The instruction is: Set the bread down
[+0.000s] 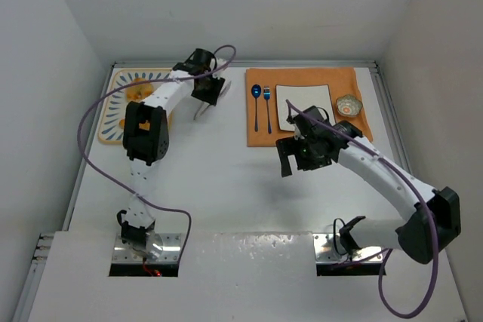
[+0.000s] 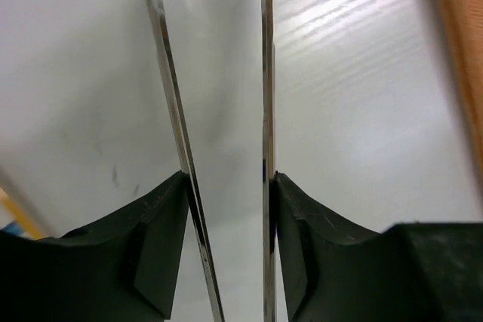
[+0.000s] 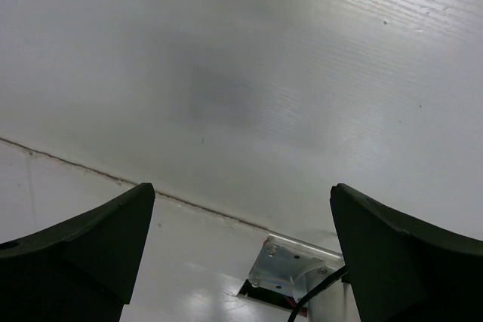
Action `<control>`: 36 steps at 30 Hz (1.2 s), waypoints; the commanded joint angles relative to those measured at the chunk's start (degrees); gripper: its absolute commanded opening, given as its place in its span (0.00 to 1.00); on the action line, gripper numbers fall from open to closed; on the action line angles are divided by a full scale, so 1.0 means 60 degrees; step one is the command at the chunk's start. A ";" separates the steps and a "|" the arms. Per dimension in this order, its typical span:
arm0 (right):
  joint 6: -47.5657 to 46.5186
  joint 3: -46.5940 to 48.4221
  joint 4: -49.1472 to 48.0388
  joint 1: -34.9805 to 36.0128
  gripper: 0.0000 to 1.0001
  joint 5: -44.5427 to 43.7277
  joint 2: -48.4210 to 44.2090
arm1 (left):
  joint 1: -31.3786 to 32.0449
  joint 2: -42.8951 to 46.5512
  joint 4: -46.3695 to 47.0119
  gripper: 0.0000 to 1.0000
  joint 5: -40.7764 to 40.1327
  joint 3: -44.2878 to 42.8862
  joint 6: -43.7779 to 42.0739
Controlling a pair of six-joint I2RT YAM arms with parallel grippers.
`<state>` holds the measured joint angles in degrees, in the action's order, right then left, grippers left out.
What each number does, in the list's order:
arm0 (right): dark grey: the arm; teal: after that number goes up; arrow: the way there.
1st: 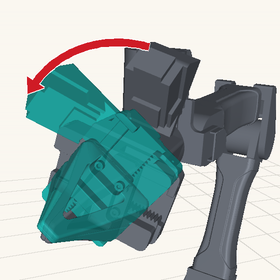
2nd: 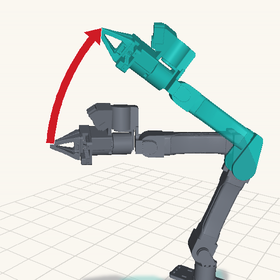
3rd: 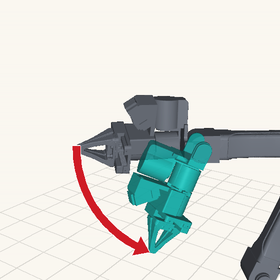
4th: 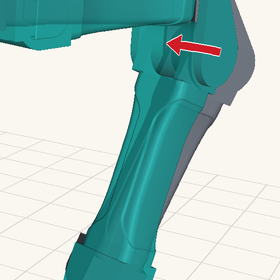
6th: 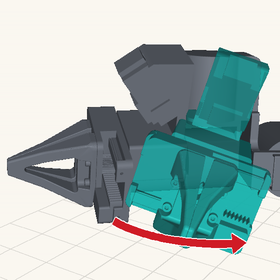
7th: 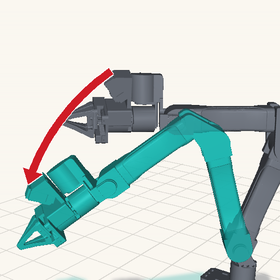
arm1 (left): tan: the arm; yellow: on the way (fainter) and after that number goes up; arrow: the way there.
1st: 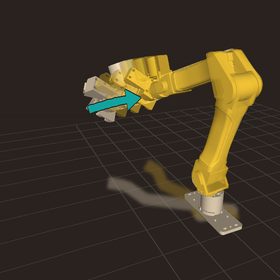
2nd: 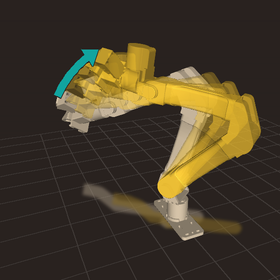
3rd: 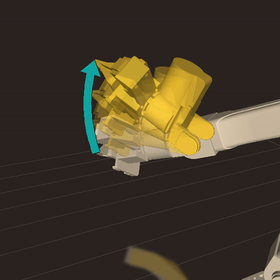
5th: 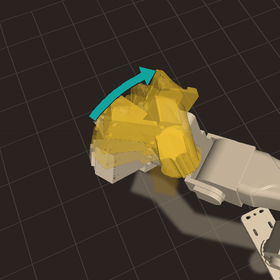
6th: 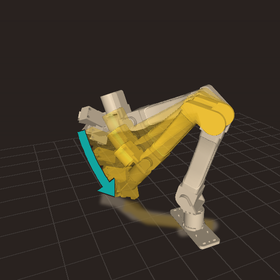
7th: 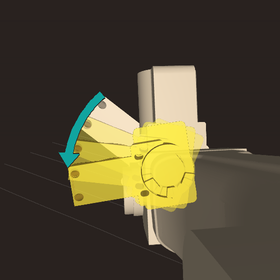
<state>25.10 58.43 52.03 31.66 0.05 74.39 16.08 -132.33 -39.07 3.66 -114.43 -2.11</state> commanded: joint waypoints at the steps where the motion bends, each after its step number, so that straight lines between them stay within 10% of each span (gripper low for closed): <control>1: 0.0254 0.0105 0.0233 0.0216 1.00 -0.0316 -0.0620 | -0.0101 0.2029 -0.1043 0.52 0.0137 -0.0630 -0.0438; 10: 0.0971 -0.1138 0.0191 0.0744 1.00 -0.0786 -0.2641 | -0.1198 0.3991 -0.2921 0.47 0.0927 -0.0471 -0.0645; 20: 0.0973 -0.1171 -0.0219 0.1623 1.00 -0.0727 -0.2132 | -0.4523 0.7508 -0.1958 0.51 0.0311 0.3616 -0.2007; 36: -0.0038 -0.0116 0.0000 0.1813 1.00 -0.0946 -0.0519 | -0.6838 0.4245 0.0198 0.48 0.2272 0.2447 -0.0821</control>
<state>26.04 55.61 51.75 42.63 -4.34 70.87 -21.52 -104.64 -41.32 11.68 -96.07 -9.39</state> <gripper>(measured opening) 0.996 0.489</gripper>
